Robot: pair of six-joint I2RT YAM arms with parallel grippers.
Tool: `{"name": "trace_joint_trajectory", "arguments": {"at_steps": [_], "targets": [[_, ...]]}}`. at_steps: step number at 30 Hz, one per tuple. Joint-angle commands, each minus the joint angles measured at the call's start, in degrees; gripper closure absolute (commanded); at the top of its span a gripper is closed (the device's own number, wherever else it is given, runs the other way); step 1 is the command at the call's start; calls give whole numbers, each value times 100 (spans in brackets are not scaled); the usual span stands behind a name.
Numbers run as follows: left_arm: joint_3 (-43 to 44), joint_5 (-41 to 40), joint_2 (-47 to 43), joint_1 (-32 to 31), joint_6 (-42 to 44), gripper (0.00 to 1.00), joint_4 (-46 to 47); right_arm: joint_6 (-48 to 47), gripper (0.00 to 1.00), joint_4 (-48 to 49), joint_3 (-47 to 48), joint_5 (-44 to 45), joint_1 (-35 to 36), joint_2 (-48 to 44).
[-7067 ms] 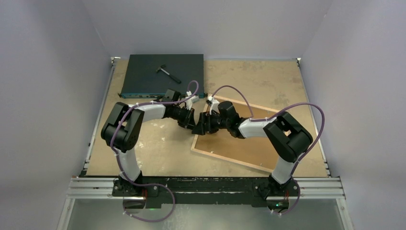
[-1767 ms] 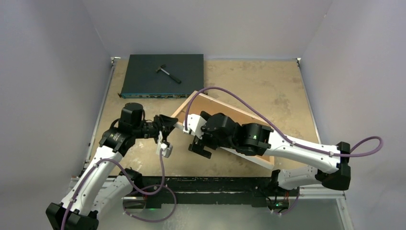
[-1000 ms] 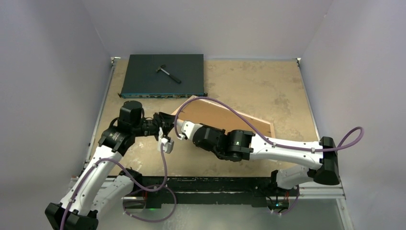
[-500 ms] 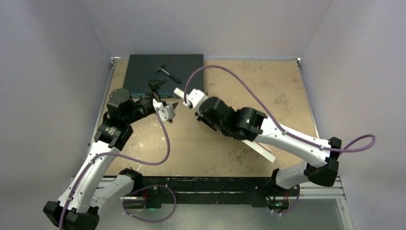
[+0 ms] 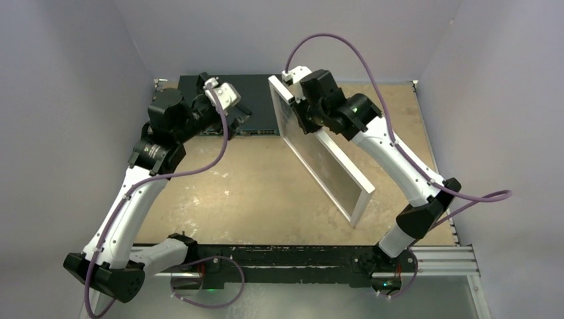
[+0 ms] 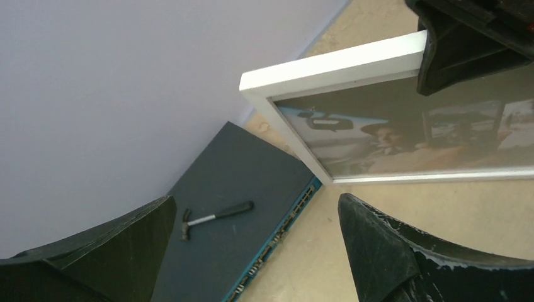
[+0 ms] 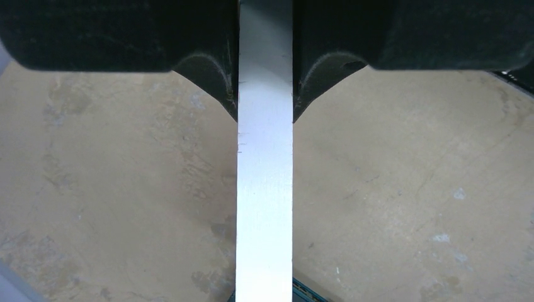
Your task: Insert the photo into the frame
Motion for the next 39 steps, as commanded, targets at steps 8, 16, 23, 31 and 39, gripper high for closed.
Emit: {"name": "trace_joint_trajectory", "arguments": {"at_steps": [8,16,23,31,39], "targets": [[1226,-507,695,199,-1080,0,-1470,617,99,1317,360,-1931,-2649,309],[1532,-379,1161,379,-1028,0,-2234,782,100,1894,-635,-2997,-3917,164],[995,-258,1072,427,-965,3,-1897,744,100,2311,-2174,-3065,-4583,-771],[809,-47,1344,424,-1008,10,-1865,920,100,2621,-3006,-1979,-5098,-1534],[653,-296,1536,553,-923,1,-2206,1172,100,3811,-3864,-1942,-5141,-1464]]}}
